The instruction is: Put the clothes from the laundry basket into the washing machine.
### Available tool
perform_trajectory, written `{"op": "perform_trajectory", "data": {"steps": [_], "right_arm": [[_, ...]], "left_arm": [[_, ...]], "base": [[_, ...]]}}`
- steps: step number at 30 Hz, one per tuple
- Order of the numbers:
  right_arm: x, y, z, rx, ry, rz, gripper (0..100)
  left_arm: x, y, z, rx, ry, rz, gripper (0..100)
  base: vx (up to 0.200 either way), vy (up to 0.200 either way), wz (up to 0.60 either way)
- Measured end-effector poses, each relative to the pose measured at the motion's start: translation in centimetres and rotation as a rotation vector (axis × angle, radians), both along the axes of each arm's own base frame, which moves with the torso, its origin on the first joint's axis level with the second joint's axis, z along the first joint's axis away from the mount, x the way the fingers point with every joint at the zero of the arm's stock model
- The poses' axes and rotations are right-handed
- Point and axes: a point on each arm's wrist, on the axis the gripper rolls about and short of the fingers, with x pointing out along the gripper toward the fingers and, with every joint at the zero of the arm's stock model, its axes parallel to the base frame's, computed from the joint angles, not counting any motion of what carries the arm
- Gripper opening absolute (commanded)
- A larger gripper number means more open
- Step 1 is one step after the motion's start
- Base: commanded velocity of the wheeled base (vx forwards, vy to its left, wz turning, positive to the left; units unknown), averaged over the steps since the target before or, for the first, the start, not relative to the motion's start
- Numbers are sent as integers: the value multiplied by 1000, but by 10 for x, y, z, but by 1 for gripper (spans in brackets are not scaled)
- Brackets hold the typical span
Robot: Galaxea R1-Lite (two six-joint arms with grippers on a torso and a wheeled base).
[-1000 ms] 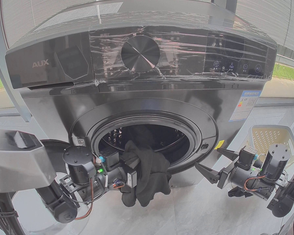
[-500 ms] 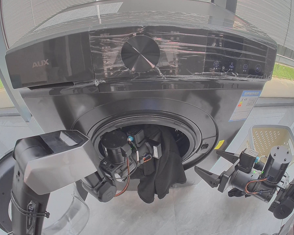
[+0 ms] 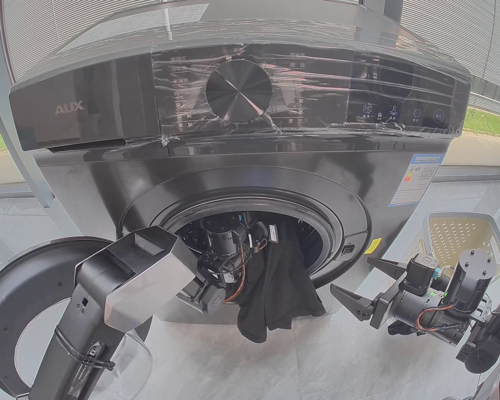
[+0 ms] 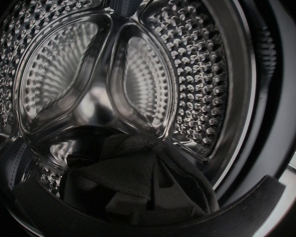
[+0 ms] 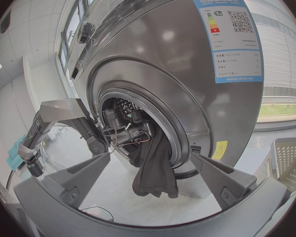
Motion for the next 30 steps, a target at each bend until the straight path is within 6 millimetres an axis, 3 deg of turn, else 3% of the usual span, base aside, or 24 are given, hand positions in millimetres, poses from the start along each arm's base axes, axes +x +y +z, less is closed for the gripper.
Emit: {"op": "perform_trajectory", "data": {"steps": [14,15,24,30], "right_arm": [[1,-1,-1,-1,3,-4,100],[1,-1,-1,-1,3,-4,100],[1,-1,-1,-1,4,-5,100],[1,-1,-1,-1,3,-5,100]], "left_arm": [[71,16,-5,12,52,199,0],[73,17,-6,11,50,205,100],[76,18,-14,2,62,212,100],[59,16,-24,66,166,187,100]], "base": [[0,0,0],[0,0,0],[0,0,0],[0,0,0]]}}
